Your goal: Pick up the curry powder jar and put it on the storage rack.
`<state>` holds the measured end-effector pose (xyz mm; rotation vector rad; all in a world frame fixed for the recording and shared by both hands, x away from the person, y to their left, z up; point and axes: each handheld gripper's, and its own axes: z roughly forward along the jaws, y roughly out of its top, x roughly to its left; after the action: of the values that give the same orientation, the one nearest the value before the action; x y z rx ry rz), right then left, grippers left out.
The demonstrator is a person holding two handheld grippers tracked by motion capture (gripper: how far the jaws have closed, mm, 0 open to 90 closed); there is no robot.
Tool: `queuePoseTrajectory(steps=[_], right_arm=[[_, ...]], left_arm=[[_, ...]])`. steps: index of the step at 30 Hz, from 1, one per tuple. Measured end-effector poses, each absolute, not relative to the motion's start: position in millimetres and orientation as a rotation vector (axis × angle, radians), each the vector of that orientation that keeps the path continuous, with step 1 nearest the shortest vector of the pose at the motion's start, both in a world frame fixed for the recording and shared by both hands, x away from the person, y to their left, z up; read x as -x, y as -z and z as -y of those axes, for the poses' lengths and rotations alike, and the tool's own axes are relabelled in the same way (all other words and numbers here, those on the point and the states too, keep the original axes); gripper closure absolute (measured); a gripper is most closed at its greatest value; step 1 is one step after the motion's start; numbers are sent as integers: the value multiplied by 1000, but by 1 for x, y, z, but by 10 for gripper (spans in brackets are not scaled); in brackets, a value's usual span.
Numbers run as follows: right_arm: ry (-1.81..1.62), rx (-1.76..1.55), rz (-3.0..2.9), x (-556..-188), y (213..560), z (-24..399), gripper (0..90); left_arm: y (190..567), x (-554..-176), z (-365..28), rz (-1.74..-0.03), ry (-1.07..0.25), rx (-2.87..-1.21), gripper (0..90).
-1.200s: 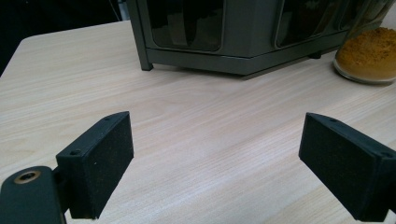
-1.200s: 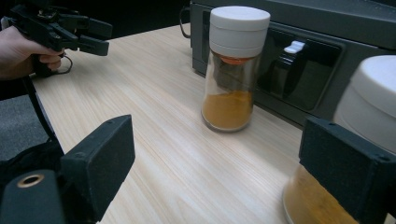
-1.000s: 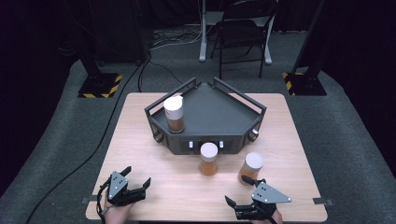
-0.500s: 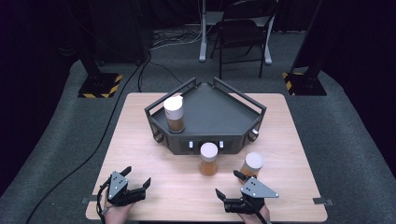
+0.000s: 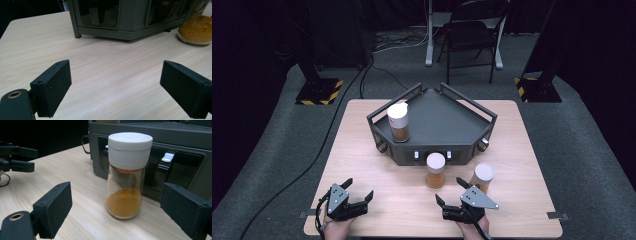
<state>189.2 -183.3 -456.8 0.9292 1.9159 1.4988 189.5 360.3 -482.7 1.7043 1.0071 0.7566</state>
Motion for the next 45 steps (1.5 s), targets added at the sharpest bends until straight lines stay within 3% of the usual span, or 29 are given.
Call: queuePoseTrajectory(steps=[45], right_arm=[[-1465, -976, -1861, -234, 453, 148, 185]], left_arm=[[482, -191, -362, -1008, -746, -1704, 102]])
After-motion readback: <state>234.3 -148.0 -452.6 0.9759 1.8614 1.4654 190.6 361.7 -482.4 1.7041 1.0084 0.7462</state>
